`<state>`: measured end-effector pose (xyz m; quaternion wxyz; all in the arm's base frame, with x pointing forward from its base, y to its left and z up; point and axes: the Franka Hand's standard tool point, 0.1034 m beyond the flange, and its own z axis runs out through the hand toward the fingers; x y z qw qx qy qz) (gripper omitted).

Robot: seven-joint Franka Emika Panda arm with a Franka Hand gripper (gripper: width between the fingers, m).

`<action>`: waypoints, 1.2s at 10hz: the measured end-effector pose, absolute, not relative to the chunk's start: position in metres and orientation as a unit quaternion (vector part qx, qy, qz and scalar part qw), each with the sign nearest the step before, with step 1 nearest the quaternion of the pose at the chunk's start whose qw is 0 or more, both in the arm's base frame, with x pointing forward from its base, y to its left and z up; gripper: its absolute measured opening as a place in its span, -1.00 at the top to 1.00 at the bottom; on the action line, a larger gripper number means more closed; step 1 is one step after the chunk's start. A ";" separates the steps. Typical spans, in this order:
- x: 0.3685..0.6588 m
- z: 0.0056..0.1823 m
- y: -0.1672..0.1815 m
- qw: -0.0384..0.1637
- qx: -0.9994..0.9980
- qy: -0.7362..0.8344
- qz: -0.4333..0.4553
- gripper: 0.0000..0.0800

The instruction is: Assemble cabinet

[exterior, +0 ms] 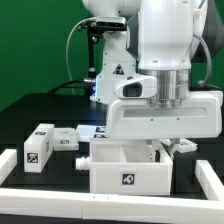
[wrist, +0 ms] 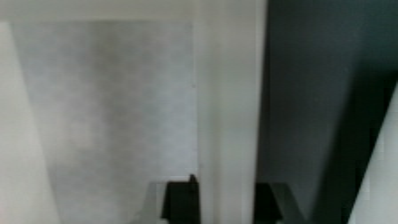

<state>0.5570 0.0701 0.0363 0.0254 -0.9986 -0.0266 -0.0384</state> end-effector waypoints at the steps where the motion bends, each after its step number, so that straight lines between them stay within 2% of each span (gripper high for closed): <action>1: 0.563 0.037 0.078 0.027 -0.999 -0.010 -0.043 0.78; 4: 0.575 0.041 0.076 0.050 -0.989 0.136 -0.043 0.78; 5: 0.580 0.042 0.066 0.047 -0.993 0.085 -0.070 0.78; 8: 0.580 0.043 0.069 0.051 -0.989 0.122 -0.069 0.77; 10: 0.582 0.047 0.064 0.065 -0.941 0.325 -0.061 0.77; 12: 0.586 0.049 0.059 0.094 -0.884 0.456 -0.045 0.77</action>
Offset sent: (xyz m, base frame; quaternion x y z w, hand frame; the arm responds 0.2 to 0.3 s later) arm 0.0118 -0.0032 -0.0048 0.0606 -0.0900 0.3469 0.9316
